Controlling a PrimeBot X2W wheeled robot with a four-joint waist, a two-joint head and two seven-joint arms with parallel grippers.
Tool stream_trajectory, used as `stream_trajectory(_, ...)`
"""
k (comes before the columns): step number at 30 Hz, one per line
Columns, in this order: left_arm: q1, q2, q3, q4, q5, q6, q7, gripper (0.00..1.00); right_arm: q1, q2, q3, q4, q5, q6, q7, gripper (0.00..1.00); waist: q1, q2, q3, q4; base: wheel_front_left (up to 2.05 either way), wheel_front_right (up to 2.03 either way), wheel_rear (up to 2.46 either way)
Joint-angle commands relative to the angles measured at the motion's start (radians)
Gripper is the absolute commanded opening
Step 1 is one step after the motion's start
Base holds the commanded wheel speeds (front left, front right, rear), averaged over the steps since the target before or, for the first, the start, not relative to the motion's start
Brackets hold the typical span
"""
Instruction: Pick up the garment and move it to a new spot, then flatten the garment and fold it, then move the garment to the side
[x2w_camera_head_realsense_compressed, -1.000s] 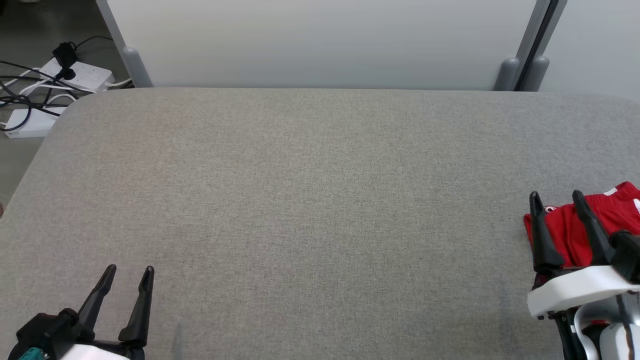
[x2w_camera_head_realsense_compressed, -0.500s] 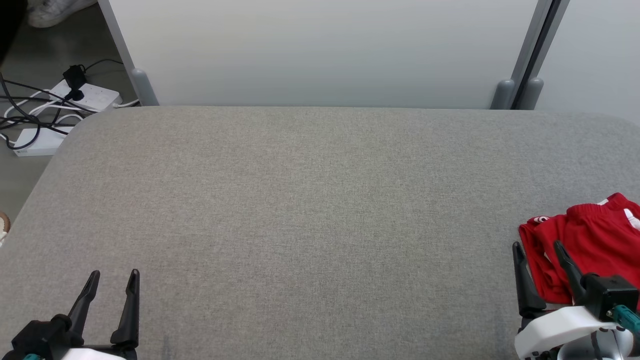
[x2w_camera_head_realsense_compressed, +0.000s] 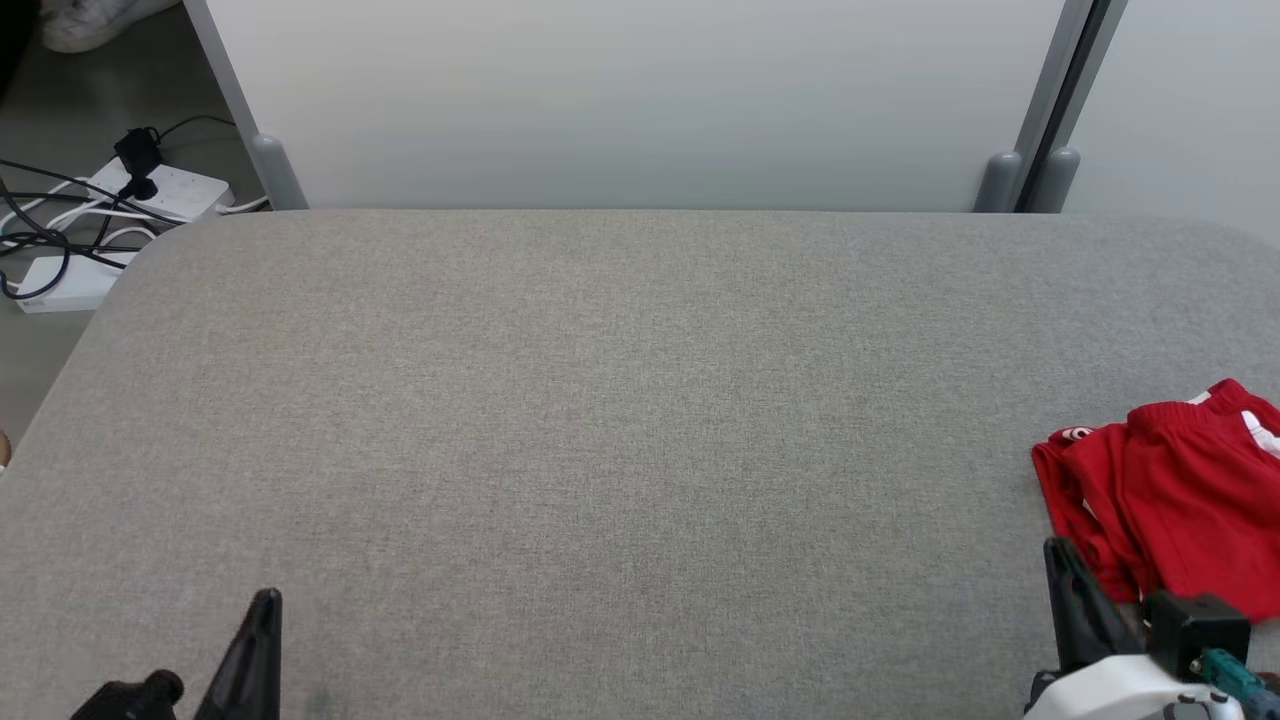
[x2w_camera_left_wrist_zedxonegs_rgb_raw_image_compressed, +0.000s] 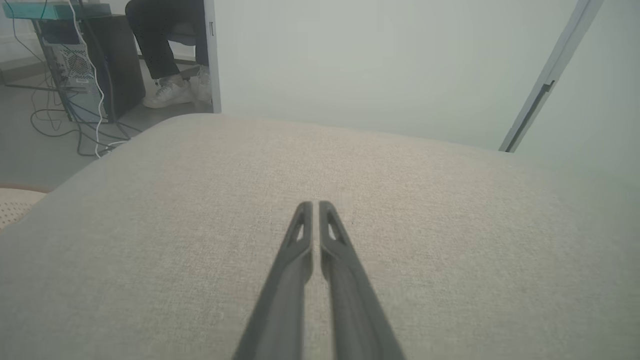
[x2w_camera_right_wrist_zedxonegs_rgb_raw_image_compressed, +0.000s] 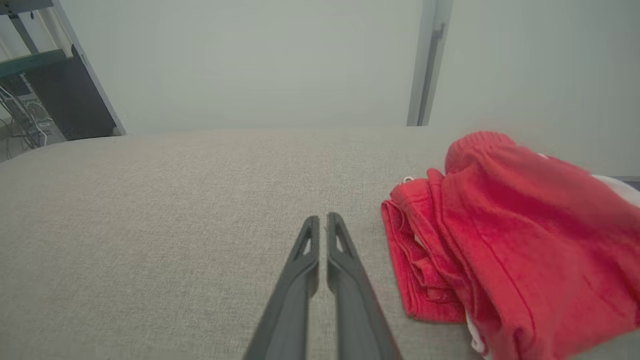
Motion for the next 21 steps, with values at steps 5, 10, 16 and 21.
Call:
stream_trajectory(5,-0.011,-0.001,0.004,-0.005,-0.050,0.000,0.015,0.00,-0.012,-0.002,-0.007,0.000,0.058,0.000,0.015,0.00,0.0014,-0.0001,-0.001,-0.001,0.00,0.00,0.00)
stream_trajectory(10,-0.017,-0.007,0.007,-0.007,-0.100,0.000,0.030,0.00,-0.013,-0.003,-0.008,-0.003,0.119,0.000,0.023,0.00,0.0006,-0.0001,-0.001,-0.003,0.00,0.00,0.00)
stream_trajectory(16,-0.027,-0.013,0.010,-0.007,-0.161,0.000,0.046,0.00,-0.017,-0.004,-0.009,-0.004,0.191,0.001,0.033,0.00,0.0001,-0.0001,0.000,-0.004,0.00,0.00,0.00)
stream_trajectory(21,-0.035,-0.019,0.013,-0.008,-0.211,0.000,0.061,0.00,-0.020,-0.005,-0.011,-0.005,0.252,0.001,0.043,0.00,0.0000,-0.0001,0.000,-0.006,0.00,0.00,0.00)
